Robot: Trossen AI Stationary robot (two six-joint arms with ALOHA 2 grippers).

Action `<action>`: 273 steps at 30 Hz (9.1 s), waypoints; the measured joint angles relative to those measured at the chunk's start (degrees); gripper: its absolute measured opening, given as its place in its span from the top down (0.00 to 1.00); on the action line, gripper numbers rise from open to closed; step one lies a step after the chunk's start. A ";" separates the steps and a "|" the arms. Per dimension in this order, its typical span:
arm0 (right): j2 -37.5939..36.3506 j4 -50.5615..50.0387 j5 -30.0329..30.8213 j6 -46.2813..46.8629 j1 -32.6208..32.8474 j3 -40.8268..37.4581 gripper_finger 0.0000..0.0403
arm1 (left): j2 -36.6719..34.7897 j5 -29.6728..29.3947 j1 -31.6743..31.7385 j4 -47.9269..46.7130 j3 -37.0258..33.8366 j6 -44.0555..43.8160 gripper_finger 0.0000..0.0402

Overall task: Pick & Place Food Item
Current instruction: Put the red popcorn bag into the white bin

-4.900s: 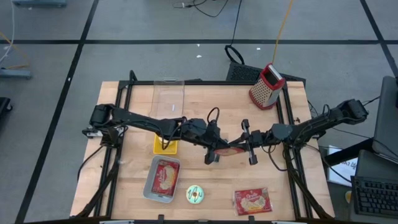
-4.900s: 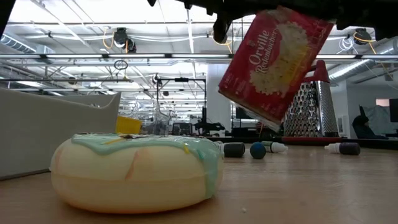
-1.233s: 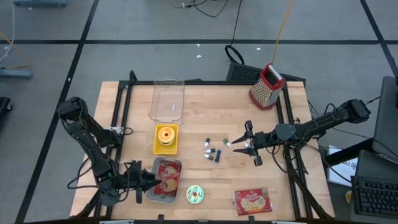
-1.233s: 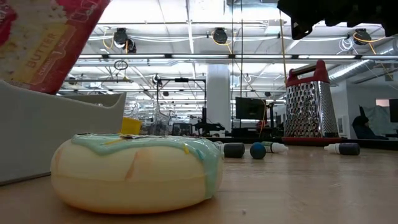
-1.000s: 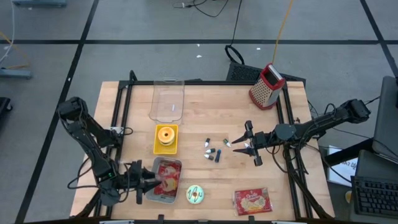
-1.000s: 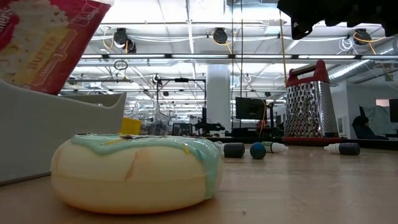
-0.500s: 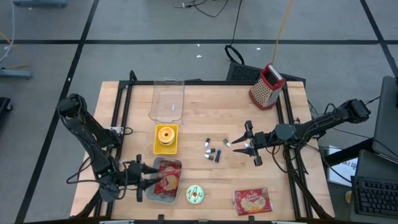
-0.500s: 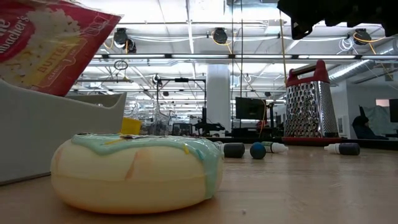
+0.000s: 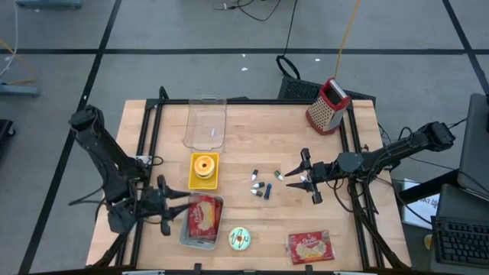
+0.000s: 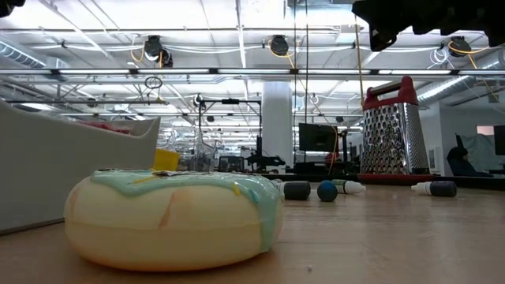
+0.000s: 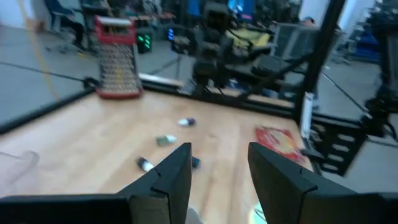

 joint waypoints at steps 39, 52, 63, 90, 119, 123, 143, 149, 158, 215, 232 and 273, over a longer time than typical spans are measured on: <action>2.94 13.18 -23.08 10.43 7.45 0.03 0.66 | -6.42 42.85 34.65 20.93 -8.88 17.43 0.61; 9.87 -33.71 -3.36 41.44 23.80 6.65 0.38 | -7.04 42.21 42.15 31.94 -17.09 13.24 0.61; 12.81 -41.74 -13.48 73.44 31.29 4.62 0.42 | -6.94 42.26 42.68 31.66 -17.07 12.87 0.61; 12.66 -11.68 -15.45 85.12 33.20 -13.89 0.60 | -6.94 42.37 42.68 28.56 -17.00 11.90 0.61; 13.97 -9.67 -9.01 82.76 33.11 -13.98 0.66 | -6.94 42.28 42.68 28.61 -17.00 12.44 0.61; 16.10 -9.52 -9.04 82.79 33.11 -13.87 0.56 | -6.94 42.29 42.68 28.61 -17.00 12.44 0.61; 22.40 -0.47 -15.67 83.75 33.11 -13.98 0.56 | -6.94 42.24 42.73 28.66 -17.00 12.41 0.61; 22.45 -3.34 -16.98 82.29 33.11 -13.98 0.68 | -6.94 42.24 42.73 28.66 -17.00 12.45 0.61; 22.45 -4.12 -17.17 78.47 33.16 -14.00 0.94 | -6.94 42.16 43.06 28.67 -17.00 13.14 0.61; 15.11 -7.37 -3.25 71.32 15.27 -13.26 0.28 | -6.94 42.29 44.19 29.07 -17.00 10.56 0.61; 28.62 4.21 -5.31 75.86 15.10 -11.93 0.33 | -6.93 42.29 44.19 29.05 -17.00 10.58 0.61; 34.83 8.63 -10.64 44.58 9.22 -2.51 0.33 | -6.92 42.28 44.19 29.07 -17.00 10.98 0.61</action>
